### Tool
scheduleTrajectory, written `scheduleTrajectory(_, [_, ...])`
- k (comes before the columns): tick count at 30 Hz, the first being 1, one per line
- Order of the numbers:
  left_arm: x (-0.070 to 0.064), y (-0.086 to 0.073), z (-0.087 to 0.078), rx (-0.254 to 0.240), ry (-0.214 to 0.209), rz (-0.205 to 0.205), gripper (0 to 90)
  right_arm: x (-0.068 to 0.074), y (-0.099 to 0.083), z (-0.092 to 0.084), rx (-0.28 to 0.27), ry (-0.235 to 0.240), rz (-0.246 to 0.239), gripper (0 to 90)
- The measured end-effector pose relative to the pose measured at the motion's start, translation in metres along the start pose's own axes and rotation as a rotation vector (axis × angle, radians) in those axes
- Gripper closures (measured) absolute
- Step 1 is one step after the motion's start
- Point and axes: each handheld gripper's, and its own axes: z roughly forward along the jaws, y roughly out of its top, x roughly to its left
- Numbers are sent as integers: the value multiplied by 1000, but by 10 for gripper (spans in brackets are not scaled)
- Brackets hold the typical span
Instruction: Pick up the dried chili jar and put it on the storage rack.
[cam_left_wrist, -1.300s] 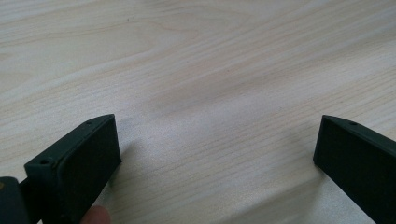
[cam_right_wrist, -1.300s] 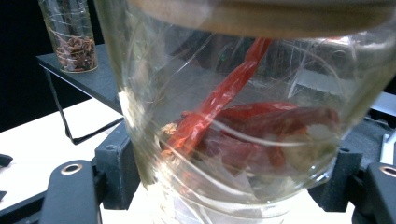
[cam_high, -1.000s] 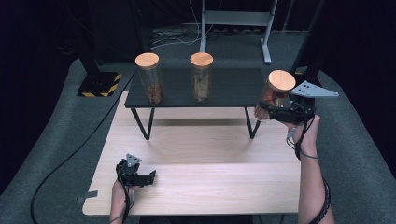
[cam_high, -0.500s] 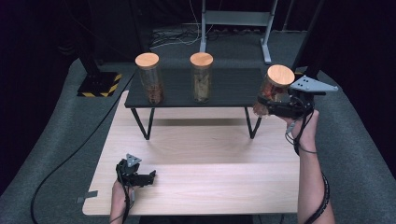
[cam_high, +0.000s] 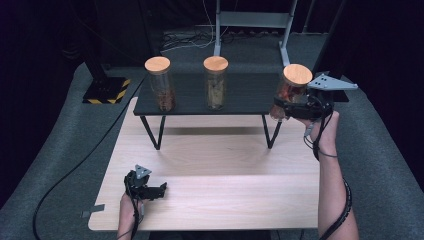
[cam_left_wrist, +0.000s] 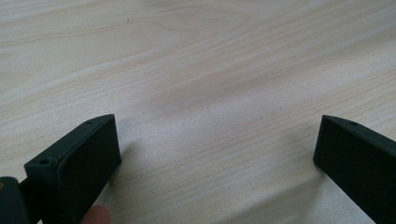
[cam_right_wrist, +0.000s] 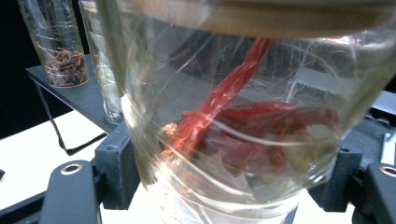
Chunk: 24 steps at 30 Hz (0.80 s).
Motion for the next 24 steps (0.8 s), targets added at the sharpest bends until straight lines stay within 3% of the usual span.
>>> scheduleTrajectory(24, [0,0,0,0,0,0,0,-1,9,23,43,4,1,244])
